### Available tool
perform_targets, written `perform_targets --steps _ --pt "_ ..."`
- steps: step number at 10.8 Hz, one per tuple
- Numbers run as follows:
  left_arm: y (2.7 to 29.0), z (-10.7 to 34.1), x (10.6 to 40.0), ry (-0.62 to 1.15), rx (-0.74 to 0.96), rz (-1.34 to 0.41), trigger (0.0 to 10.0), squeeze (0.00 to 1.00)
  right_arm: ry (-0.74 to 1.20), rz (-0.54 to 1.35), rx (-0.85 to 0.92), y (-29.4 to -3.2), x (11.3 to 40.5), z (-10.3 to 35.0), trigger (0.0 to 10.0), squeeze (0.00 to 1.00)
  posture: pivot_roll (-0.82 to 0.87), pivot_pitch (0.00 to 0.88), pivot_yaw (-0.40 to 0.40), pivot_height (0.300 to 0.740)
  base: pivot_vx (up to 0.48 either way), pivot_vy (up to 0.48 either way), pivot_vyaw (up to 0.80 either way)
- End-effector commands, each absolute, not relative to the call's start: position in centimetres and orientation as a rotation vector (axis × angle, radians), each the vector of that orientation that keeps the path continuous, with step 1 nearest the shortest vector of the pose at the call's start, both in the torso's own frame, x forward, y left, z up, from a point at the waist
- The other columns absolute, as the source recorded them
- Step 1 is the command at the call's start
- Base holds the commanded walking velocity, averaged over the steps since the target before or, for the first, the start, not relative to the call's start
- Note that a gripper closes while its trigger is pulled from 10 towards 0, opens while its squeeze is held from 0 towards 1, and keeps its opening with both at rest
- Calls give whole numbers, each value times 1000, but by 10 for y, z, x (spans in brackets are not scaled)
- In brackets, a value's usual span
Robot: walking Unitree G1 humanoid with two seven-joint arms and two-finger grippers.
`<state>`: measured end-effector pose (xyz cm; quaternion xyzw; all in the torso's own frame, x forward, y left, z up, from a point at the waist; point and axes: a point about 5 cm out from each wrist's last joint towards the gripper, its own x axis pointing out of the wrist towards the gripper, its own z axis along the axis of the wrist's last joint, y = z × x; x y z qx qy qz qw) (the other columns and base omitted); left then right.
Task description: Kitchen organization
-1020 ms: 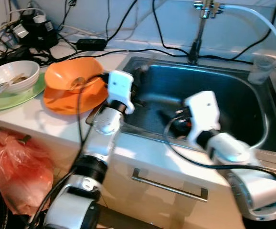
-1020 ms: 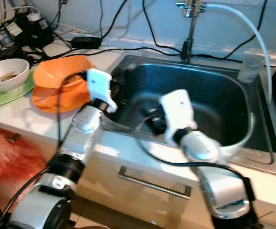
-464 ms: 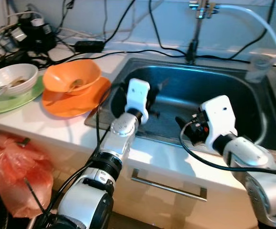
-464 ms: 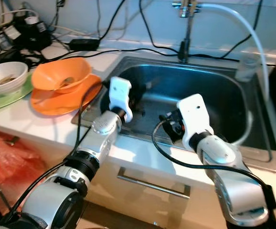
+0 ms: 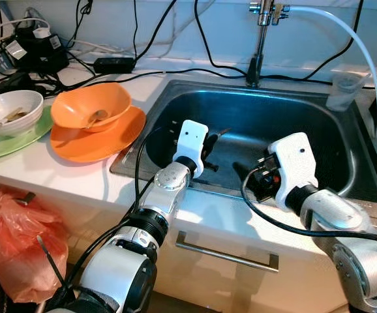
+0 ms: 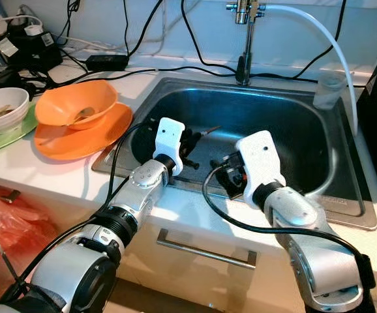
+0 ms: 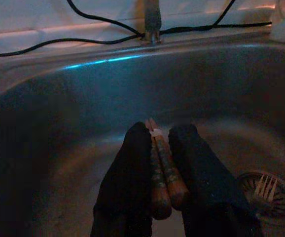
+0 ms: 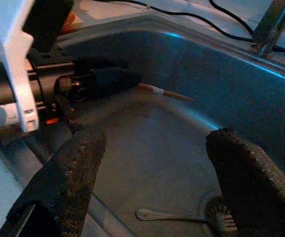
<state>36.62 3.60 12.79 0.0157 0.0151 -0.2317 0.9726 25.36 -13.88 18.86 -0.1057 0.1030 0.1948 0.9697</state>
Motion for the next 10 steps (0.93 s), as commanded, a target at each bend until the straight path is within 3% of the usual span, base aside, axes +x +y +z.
perform_targets --steps 1,6,10 --pt "37 134 369 13 46 -468 10000 1000 206 408 -208 -136 252 190 10000 0 -301 0 84 740 0 0 0" --pt "42 131 371 38 22 -434 10000 1000 231 448 -207 -131 250 188 10000 0 -300 0 74 740 0 0 0" --pt "47 151 379 -48 44 -407 10000 1000 220 462 -191 -125 255 186 10000 0 -265 0 81 740 0 0 0"
